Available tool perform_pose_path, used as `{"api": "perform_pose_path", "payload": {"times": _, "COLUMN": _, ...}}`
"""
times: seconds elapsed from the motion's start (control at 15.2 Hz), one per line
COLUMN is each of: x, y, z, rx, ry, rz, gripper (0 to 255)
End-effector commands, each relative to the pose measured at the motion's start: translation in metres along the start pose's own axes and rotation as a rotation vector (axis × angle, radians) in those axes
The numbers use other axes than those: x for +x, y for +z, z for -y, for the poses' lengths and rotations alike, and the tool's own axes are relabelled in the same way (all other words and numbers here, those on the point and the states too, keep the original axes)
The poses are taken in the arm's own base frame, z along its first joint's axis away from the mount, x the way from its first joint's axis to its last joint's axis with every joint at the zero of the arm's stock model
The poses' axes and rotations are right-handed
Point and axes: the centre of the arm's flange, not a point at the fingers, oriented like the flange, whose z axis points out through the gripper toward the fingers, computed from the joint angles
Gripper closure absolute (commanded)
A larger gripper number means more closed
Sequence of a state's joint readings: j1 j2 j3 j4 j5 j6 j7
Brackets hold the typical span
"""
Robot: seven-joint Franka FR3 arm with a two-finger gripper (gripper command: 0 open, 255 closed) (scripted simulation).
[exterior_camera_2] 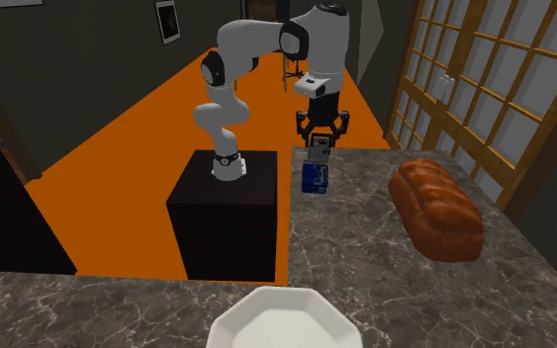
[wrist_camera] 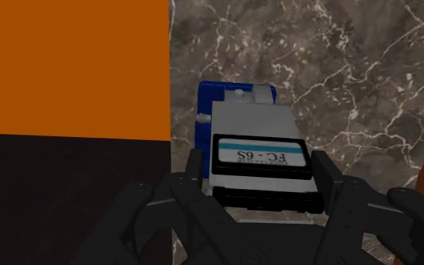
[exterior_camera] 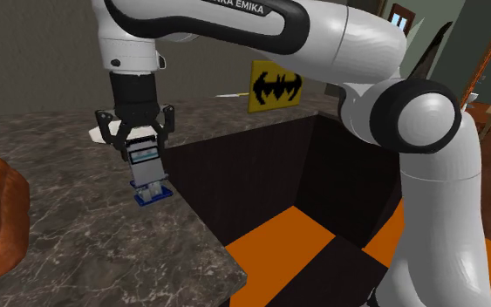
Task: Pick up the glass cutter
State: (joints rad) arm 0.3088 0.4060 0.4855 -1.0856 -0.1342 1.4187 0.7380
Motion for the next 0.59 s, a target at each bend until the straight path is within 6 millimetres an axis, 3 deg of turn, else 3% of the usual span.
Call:
{"api": "perform_pose_path", "payload": {"times": 0.0, "x": -0.002, "y": -0.010, "z": -0.001, "rx": 0.000, "ry": 0.000, "rz": 0.000, "gripper": 255}}
{"api": "perform_pose_path", "payload": {"times": 0.4, "x": -0.004, "y": -0.042, "z": -0.001, "rx": 0.000, "ry": 0.000, "rz": 0.000, "gripper": 255}}
{"api": "perform_pose_path", "payload": {"times": 0.53, "x": -0.004, "y": -0.043, "z": -0.001, "rx": 0.000, "ry": 0.000, "rz": 0.000, "gripper": 255}}
